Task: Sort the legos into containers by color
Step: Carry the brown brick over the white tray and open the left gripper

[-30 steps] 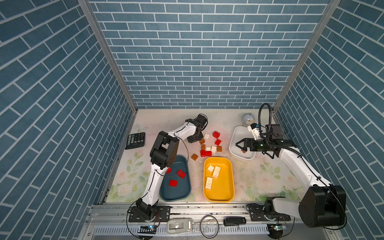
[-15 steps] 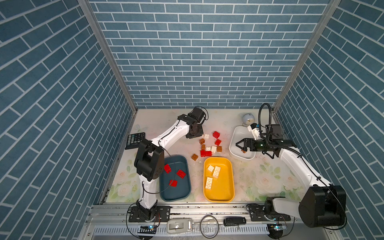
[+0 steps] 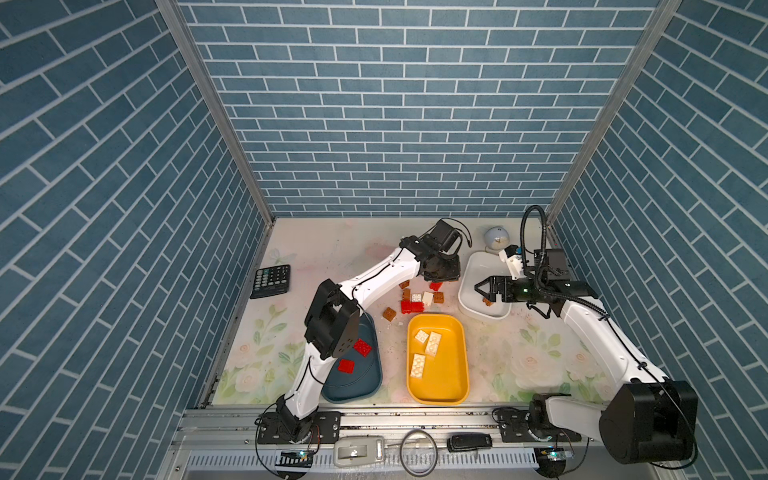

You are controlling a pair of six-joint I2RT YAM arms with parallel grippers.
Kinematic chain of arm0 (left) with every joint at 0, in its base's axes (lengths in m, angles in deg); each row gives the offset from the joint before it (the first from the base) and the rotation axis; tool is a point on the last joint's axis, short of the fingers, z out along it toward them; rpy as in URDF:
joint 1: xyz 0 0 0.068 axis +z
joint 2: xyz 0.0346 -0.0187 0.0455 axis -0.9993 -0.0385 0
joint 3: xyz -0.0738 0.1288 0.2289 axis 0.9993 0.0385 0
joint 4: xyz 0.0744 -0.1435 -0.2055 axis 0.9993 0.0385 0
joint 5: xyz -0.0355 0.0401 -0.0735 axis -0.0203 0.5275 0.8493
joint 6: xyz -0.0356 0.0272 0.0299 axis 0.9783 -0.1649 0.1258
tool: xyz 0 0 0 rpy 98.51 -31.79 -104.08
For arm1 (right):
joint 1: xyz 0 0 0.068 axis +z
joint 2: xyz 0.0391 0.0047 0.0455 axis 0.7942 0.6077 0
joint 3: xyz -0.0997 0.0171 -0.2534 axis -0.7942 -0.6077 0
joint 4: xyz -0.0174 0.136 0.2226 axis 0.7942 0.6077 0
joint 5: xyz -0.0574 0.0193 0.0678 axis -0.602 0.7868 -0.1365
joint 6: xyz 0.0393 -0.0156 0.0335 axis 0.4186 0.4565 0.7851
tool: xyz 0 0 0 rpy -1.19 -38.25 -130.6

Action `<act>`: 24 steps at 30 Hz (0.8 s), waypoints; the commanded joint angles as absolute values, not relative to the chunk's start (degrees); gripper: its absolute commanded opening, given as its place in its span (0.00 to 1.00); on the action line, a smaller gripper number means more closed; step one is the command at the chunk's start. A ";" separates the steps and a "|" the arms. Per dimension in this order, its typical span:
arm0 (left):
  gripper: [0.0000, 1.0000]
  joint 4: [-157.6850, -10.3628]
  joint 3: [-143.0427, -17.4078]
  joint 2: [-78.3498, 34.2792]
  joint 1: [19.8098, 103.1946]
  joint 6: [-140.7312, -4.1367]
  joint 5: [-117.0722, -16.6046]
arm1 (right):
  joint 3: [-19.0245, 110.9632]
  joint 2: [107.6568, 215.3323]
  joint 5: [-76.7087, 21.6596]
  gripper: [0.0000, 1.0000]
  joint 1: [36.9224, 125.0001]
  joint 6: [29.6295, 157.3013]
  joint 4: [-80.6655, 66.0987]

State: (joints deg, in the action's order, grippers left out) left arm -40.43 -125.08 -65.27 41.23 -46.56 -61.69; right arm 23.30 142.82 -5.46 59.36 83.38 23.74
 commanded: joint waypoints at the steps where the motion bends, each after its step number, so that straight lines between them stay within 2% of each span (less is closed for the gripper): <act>1: 0.31 -41.90 -131.71 -70.46 39.76 -47.96 -58.20 | 22.55 140.54 -8.46 0.98 59.15 81.77 25.37; 5: 0.31 -40.36 -139.24 -77.25 38.43 -48.91 -56.70 | 22.41 139.24 -9.74 0.98 58.92 81.14 26.47; 10: 0.32 -39.95 -140.82 -80.33 37.61 -50.98 -57.23 | 22.15 137.86 -10.89 0.98 58.56 80.52 27.64; 16: 0.63 -38.05 -139.69 -78.56 37.60 -54.78 -59.39 | 22.02 137.33 -10.83 0.98 58.46 80.14 28.55; 17: 0.66 -37.02 -139.59 -77.77 37.67 -55.70 -60.20 | 22.06 137.33 -10.59 0.98 58.46 80.08 28.68; 24: 0.68 -27.02 -131.85 -67.82 39.44 -61.45 -65.46 | 22.58 137.74 -7.87 0.98 58.45 80.13 29.34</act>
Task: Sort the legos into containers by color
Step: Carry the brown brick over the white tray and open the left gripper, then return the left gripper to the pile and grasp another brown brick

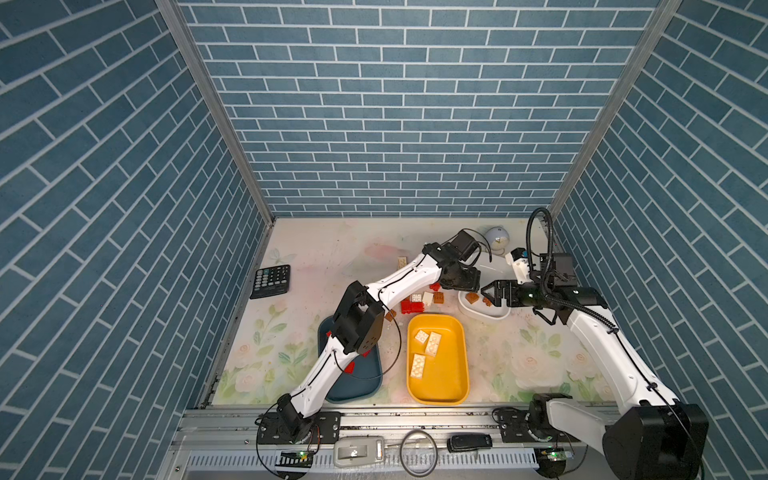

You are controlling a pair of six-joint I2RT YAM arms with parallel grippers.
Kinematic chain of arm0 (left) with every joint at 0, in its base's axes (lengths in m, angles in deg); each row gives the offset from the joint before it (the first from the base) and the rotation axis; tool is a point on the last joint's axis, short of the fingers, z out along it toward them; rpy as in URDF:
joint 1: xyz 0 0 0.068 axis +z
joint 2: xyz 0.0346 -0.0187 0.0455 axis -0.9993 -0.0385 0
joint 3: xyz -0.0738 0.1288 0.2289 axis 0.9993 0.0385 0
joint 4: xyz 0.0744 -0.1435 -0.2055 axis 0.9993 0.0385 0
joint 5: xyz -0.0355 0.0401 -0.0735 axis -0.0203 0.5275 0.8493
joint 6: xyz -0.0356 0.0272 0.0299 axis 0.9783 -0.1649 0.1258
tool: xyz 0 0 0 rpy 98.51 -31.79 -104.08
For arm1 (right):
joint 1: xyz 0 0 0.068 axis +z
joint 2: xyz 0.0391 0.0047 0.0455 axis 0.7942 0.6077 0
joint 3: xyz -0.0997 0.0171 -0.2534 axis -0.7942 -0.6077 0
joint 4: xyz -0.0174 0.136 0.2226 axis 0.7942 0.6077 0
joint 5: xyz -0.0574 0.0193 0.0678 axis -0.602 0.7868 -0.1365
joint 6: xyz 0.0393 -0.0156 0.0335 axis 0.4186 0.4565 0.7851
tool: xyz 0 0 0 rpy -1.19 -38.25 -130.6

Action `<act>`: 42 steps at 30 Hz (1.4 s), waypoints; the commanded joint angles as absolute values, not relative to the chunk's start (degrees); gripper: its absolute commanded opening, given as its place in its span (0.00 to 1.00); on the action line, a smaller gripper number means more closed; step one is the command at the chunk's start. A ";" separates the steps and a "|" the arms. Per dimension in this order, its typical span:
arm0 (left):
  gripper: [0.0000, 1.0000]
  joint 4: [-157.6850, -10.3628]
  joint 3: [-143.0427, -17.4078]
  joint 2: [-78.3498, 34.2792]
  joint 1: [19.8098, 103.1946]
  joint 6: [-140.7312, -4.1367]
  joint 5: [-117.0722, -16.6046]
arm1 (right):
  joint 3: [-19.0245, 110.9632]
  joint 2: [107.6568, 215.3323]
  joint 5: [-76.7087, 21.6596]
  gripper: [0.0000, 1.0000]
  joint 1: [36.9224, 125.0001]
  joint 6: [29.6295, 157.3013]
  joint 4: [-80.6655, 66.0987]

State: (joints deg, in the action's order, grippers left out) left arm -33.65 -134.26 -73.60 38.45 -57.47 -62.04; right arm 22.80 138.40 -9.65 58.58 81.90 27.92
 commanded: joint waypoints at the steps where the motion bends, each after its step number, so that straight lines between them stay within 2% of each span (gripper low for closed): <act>1: 0.68 -25.13 -129.81 -65.52 39.70 -61.85 -66.59 | 22.76 138.02 -7.18 0.98 58.42 80.09 29.43; 8: 0.68 -19.62 -111.25 -50.60 41.76 -56.27 -73.63 | 23.50 139.94 -2.17 0.98 58.50 80.35 29.43; 13: 0.65 -26.84 -95.65 -42.00 44.36 -44.55 -76.32 | 23.73 141.42 1.52 0.98 58.89 80.17 29.43; 18: 0.65 -34.10 -84.37 -38.01 45.87 -30.72 -79.89 | 23.67 142.12 2.60 0.98 60.04 80.11 29.43; 23: 0.65 -35.54 -82.65 -40.41 45.96 -22.25 -84.08 | 23.19 142.42 1.99 0.98 61.54 80.85 28.00; 34: 0.63 -39.13 -83.35 -48.69 46.29 -16.49 -84.95 | 22.17 142.95 -0.16 0.98 63.92 81.92 25.52; 42: 0.55 -41.50 -83.07 -51.66 46.75 -15.86 -85.98 | 22.41 143.83 -0.05 0.98 64.06 81.68 25.38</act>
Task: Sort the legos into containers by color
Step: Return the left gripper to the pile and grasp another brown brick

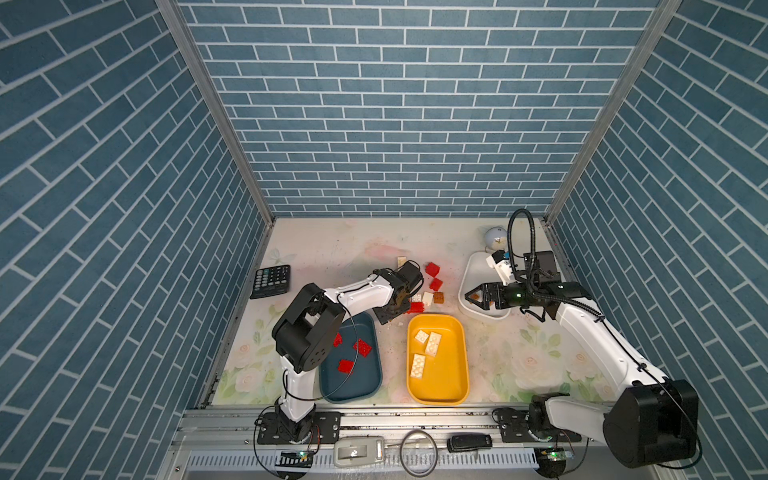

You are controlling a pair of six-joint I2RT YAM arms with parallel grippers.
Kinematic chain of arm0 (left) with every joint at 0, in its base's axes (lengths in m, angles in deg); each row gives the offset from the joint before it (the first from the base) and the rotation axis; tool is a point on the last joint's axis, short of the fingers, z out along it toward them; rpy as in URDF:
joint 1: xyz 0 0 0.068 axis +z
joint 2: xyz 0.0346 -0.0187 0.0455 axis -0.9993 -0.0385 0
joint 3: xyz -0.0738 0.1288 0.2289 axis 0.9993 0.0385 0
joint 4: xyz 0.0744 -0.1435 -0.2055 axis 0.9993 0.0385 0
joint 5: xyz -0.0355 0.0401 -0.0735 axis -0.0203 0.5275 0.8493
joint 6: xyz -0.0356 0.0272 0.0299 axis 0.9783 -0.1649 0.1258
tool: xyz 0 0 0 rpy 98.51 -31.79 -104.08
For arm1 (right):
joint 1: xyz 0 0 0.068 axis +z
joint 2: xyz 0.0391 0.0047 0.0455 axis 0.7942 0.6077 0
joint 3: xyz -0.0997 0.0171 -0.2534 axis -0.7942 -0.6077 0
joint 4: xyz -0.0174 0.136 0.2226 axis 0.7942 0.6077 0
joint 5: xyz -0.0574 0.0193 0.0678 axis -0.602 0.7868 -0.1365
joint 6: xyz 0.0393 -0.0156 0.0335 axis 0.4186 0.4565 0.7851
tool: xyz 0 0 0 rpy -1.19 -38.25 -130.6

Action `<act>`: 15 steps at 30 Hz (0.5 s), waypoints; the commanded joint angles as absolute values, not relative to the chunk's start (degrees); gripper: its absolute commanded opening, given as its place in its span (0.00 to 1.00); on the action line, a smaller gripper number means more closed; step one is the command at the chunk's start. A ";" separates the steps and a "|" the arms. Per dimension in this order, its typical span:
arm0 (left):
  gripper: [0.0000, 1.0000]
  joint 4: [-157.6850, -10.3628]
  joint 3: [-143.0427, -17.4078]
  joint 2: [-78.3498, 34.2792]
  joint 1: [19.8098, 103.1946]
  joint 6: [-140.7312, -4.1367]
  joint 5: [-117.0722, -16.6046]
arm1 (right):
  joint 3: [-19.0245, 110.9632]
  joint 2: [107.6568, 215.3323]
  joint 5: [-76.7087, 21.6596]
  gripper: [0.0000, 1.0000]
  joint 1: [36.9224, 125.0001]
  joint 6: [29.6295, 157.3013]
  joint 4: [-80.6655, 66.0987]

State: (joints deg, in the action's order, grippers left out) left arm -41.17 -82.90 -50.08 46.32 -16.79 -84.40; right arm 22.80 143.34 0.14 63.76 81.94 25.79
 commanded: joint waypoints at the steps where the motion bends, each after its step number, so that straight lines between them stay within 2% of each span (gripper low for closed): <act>1: 0.53 -41.85 -82.85 -51.85 46.90 -15.83 -85.80 | 22.41 143.88 -0.04 0.98 63.95 81.65 25.40; 5: 0.47 -42.52 -82.81 -52.46 47.01 -16.43 -85.70 | 22.41 144.00 0.16 0.98 63.99 81.59 25.44; 11: 0.32 -42.09 -83.96 -52.28 47.26 -18.76 -85.09 | 22.59 144.18 -0.28 0.98 63.96 81.57 25.58; 15: 0.31 -39.76 -87.73 -50.32 47.32 -23.83 -84.40 | 22.56 143.62 -1.57 0.98 63.92 81.39 26.04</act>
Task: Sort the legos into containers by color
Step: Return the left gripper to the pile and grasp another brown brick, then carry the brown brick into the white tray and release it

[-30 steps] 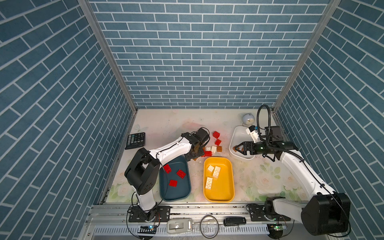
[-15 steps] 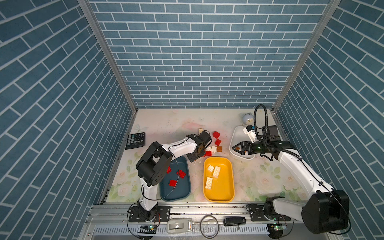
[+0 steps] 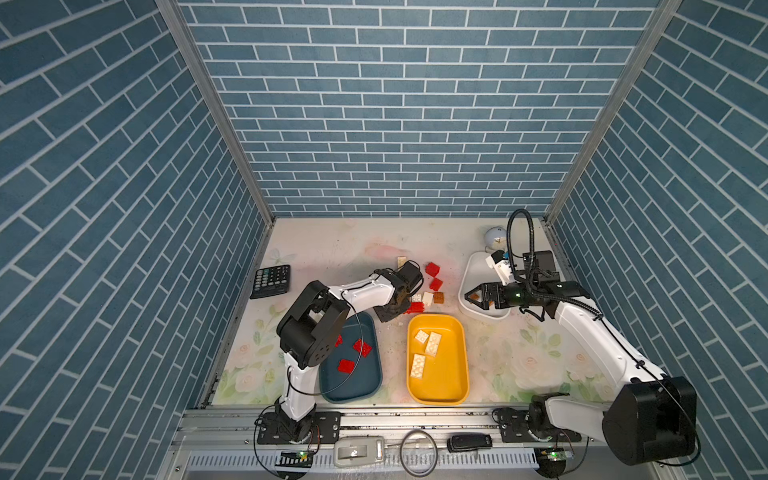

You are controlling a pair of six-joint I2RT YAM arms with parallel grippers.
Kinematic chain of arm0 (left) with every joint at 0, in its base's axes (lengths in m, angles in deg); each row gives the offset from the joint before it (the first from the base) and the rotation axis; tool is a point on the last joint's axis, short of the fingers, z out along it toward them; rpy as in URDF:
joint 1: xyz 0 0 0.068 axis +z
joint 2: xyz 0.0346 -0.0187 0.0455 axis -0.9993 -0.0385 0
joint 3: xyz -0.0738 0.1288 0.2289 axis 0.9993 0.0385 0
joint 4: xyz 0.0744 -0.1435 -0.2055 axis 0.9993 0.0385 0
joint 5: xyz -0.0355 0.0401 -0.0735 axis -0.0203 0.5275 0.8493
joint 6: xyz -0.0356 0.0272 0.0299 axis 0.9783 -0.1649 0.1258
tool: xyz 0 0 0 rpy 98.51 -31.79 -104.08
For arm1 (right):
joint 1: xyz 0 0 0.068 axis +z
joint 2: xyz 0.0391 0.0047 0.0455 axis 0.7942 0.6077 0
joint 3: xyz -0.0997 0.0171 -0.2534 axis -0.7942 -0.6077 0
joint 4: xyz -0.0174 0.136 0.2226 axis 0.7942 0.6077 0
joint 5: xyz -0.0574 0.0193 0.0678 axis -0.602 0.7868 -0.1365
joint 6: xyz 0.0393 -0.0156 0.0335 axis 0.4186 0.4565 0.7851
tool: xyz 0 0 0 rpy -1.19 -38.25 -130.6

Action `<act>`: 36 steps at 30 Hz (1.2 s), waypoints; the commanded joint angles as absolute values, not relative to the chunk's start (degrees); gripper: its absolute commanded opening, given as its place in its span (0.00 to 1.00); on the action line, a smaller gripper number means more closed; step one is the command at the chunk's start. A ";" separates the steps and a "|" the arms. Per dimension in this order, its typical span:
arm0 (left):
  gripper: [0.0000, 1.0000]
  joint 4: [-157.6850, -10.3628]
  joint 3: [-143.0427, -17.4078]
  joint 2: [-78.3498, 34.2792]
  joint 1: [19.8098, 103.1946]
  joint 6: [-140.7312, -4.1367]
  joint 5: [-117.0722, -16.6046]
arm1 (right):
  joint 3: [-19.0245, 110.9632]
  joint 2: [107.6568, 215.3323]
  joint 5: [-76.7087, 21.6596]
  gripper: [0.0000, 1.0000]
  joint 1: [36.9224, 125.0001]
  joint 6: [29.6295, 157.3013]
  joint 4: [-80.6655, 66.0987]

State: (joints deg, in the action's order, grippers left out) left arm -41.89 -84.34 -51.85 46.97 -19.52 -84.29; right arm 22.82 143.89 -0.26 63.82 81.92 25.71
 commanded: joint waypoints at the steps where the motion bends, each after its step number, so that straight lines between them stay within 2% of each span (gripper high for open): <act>1: 0.30 -39.02 -89.41 -49.87 47.30 -25.46 -83.70 | 22.51 143.33 -2.61 0.98 63.83 81.39 26.16; 9: 0.29 -41.29 -103.35 -51.80 45.97 -35.76 -73.57 | 22.32 141.49 -6.75 0.98 62.08 81.45 25.77; 23: 0.28 -45.45 -127.54 -68.91 38.04 -44.71 -60.91 | 21.76 136.91 -11.81 0.98 59.72 79.83 27.86; 30: 0.28 -47.09 -132.13 -75.63 35.50 -46.60 -58.05 | 22.33 134.41 -12.40 0.98 59.49 79.20 29.94; 33: 0.35 -47.98 -133.67 -77.65 35.32 -46.13 -56.80 | 22.33 134.04 -11.92 0.98 59.47 79.11 30.47; 36: 0.55 -46.64 -134.68 -77.34 35.43 -47.35 -57.27 | 22.55 133.69 -12.01 0.98 59.35 78.80 31.07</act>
